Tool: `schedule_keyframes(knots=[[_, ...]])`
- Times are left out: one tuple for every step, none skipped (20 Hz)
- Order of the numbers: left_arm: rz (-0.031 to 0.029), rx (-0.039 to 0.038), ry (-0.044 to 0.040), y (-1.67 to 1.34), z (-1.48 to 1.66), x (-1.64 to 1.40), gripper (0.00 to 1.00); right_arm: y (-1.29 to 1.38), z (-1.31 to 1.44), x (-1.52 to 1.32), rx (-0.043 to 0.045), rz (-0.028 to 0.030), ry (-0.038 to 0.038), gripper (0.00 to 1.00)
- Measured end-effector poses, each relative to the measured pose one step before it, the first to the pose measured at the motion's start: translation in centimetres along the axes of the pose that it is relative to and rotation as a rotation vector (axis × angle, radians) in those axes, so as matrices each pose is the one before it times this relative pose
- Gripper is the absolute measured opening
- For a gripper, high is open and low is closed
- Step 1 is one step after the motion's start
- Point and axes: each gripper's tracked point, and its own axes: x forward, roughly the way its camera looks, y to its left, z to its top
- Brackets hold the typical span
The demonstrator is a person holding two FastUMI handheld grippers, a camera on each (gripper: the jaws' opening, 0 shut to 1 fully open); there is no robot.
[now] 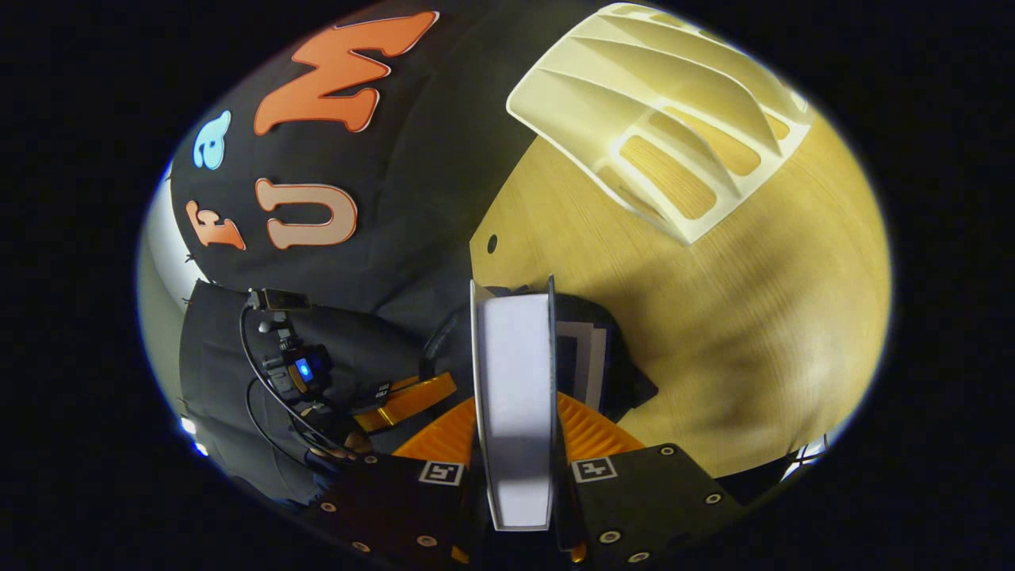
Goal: Open the schoolbag, grab two books from the bookshelf and put them into the schoolbag.
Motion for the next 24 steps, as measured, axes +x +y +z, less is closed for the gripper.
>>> schedule_keyframes(knots=[[-0.00160,-0.00139,0.00151,0.034,0.126,0.036,0.04,0.146,-0.433,0.743,0.00371,0.02514,0.00236,0.35],[0.00080,-0.00075,0.00155,0.023,-0.003,-0.058,0.04,0.191,-0.406,0.732,0.01200,0.02343,0.00732,0.35],[-0.00057,-0.00114,0.00063,-0.032,0.106,-0.031,0.04,-0.121,-0.245,0.730,0.01273,0.01164,0.00410,0.35],[0.00118,-0.00022,-0.00120,0.066,0.081,-0.069,0.04,-0.221,-0.321,1.050,0.00618,0.00601,-0.00213,0.35],[-0.00005,-0.00211,0.00063,-0.060,0.001,0.050,0.04,-0.234,-0.154,0.882,0.00463,0.00973,-0.00417,0.35],[-0.00017,0.00109,-0.00161,-0.034,-0.008,-0.011,0.04,-0.132,-0.151,0.743,0.00982,0.00808,-0.00703,0.35],[0.00193,-0.00098,0.00023,-0.115,0.097,0.034,0.04,-0.277,-0.094,0.843,0.01031,0.00690,-0.00355,0.35],[-0.00150,0.00113,-0.00025,-0.117,0.048,0.054,0.04,-0.094,-0.204,0.725,0.01594,0.01196,-0.00390,0.35],[-0.00152,-0.00016,-0.00077,-0.141,0.016,0.018,0.04,0.028,0.022,0.777,0.01176,0.01314,-0.01037,0.35],[-0.00311,0.00266,0.00117,-0.192,0.006,-0.006,0.04,0.034,-0.258,0.804,-0.00014,0.01032,-0.00939,0.34],[-0.00236,0.00158,-0.00075,-0.212,0.156,-0.172,0.04,-0.045,-0.026,0.733,0.00087,0.00959,-0.00817,0.35],[-0.00121,0.00225,0.00091,-0.207,0.070,-0.115,0.04,-0.062,-0.066,0.620,-0.00092,0.00931,-0.00779,0.35],[-0.00175,0.00141,-0.00021,-0.259,0.210,-0.052,0.04,-0.017,-0.126,0.685,0.00374,0.00810,-0.00091,0.35],[-0.00100,0.00380,0.00146,0.000,-0.156,0.300,0.04,-0.159,-0.096,0.614,0.00182,0.00760,-0.00545,0.34],[-0.00147,0.00112,-0.00024,-0.003,-0.020,0.149,0.04,-0.202,-0.065,0.742,-0.00101,0.00077,-0.00282,0.34],[0.00021,0.00042,0.00122,-0.032,-0.141,-0.011,0.04,-0.643,-0.193,0.647,-0.00907,-0.01539,0.00197,0.35],[-0.00062,-0.00094,-0.00022,-0.064,0.082,-0.051,0.04,-0.168,-0.078,0.537,0.00949,0.01043,0.00290,0.35],[-0.00040,0.00156,0.00070,-0.098,-0.154,-0.061,0.04,-0.119,0.152,0.401,0.00989,-0.00058,-0.00086,0.35],[-0.00143,-0.00640,0.00102,-0.021,-0.069,0.156,0.04,0.029,0.129,0.500,0.00305,0.00257,0.00000,0.35],[-0.00170,0.00227,0.00119,0.022,-0.129,-0.022,0.04,0.040,-0.107,0.176,-0.00140,0.00067,-0.00075,0.34],[0.00042,-0.00284,-0.00211,0.027,0.067,0.016,0.04,0.048,0.016,0.519,-0.00640,-0.00184,0.00335,0.34],[-0.00011,0.00140,0.00027,-0.024,0.040,0.036,0.04,0.065,-0.068,0.440,-0.00288,-0.00207,0.00531,0.35],[0.00074,-0.00102,-0.00101,-0.074,0.003,0.090,0.04,0.104,-0.017,0.552,-0.00055,-0.00389,0.00311,0.35],[0.00251,0.00291,0.00243,0.010,-0.128,0.074,0.04,0.093,-0.243,0.423,-0.00228,-0.00455,0.00497,0.44]])
